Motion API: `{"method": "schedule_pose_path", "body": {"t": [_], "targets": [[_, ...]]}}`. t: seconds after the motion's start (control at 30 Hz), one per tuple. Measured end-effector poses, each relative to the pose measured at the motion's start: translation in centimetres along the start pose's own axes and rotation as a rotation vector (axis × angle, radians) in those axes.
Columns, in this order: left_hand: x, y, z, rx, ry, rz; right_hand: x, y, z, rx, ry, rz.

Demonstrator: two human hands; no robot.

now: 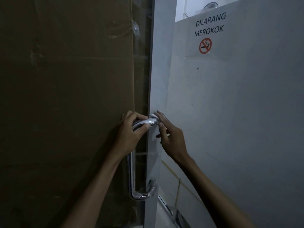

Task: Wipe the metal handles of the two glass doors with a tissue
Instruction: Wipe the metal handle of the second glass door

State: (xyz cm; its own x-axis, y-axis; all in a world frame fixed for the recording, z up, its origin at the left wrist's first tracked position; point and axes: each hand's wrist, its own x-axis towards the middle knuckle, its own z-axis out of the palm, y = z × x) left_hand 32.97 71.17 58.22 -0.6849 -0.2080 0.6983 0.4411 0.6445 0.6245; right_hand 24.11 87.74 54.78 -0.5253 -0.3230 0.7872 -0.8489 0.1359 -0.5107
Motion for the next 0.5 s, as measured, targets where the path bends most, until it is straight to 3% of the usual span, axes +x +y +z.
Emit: {"method": "schedule_pose_path", "body": {"t": [0.23,0.4,0.5], "targets": [[0.1,-0.2,0.2,-0.013,0.015,0.013,-3.8,-1.6,3.4,-0.127,-0.002,0.004],[0.2,-0.3,0.3,-0.022,0.015,0.013,-3.8,-1.7,4.8,-0.017,0.032,0.067],[0.3,-0.5,0.4,-0.025,0.003,-0.006,-4.3,-1.8,5.5,-0.076,0.017,0.022]]}}
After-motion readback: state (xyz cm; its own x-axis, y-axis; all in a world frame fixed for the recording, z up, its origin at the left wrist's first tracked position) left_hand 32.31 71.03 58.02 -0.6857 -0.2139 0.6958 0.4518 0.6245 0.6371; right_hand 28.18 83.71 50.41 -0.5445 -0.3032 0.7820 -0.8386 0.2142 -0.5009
